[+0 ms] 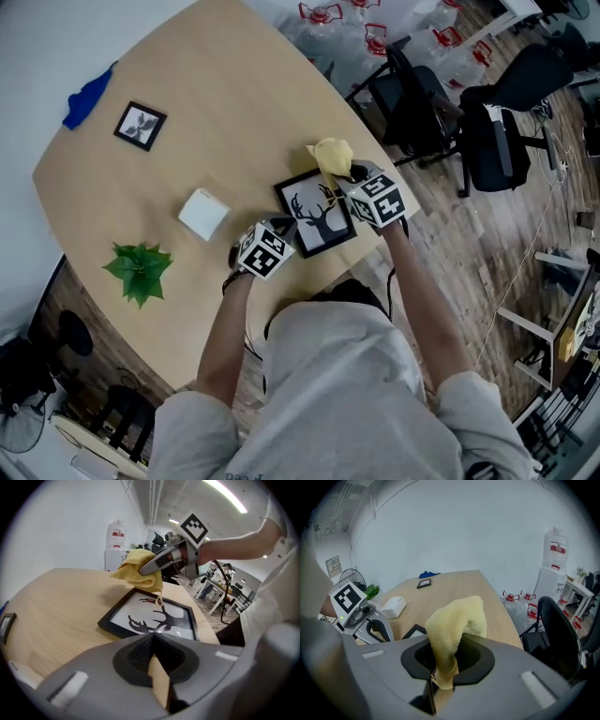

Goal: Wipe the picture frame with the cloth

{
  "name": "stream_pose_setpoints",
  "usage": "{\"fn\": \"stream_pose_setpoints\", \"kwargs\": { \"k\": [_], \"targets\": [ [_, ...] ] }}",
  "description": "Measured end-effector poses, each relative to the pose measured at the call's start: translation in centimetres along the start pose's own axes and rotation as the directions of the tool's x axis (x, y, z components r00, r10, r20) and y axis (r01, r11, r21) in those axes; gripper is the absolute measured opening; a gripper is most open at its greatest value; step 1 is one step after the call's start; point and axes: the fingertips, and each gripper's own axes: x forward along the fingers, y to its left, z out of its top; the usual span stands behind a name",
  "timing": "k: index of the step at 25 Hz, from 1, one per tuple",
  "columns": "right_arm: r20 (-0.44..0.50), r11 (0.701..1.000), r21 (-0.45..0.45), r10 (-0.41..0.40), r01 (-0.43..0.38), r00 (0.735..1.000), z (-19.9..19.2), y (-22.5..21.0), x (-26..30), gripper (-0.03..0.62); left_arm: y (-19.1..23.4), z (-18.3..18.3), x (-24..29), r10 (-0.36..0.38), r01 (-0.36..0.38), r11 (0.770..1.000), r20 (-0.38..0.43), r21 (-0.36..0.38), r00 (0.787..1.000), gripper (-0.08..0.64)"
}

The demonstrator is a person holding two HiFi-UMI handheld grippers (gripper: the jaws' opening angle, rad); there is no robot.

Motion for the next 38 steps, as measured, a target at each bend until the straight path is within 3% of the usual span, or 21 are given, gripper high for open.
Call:
{"fn": "stream_pose_setpoints", "kwargs": {
  "k": [7, 14, 23, 38],
  "targets": [
    [-0.002, 1.0, 0.013, -0.018, 0.018, 1.0, 0.3, -0.3, 1.5, 0.051, -0.3, 0.0, 0.2, 0.005, -0.002, 0.998, -0.057, 0.059, 0.998, 0.052],
    [-0.116, 1.0, -0.026, -0.02, 0.017, 0.993, -3.0, 0.7, 4.7, 0.051, -0.3, -0.1, 0.4, 0.009, -0.005, 0.998, -0.065, 0.064, 0.998, 0.052],
    [-0.122, 0.998, -0.031, -0.054, 0.051, 0.991, -3.1, 0.9, 4.6, 0.051, -0.1, -0.1, 0.2, 0.015, -0.014, 1.0, -0.052, 0.023, 0.999, 0.052],
    [-0.15, 0.998, 0.016, -0.059, 0.062, 0.987, -4.3, 1.6, 3.8, 0.048, -0.3, -0.2, 0.5, 0.077, -0.07, 0.994, -0.091, 0.086, 0.993, 0.052]
  ]
}}
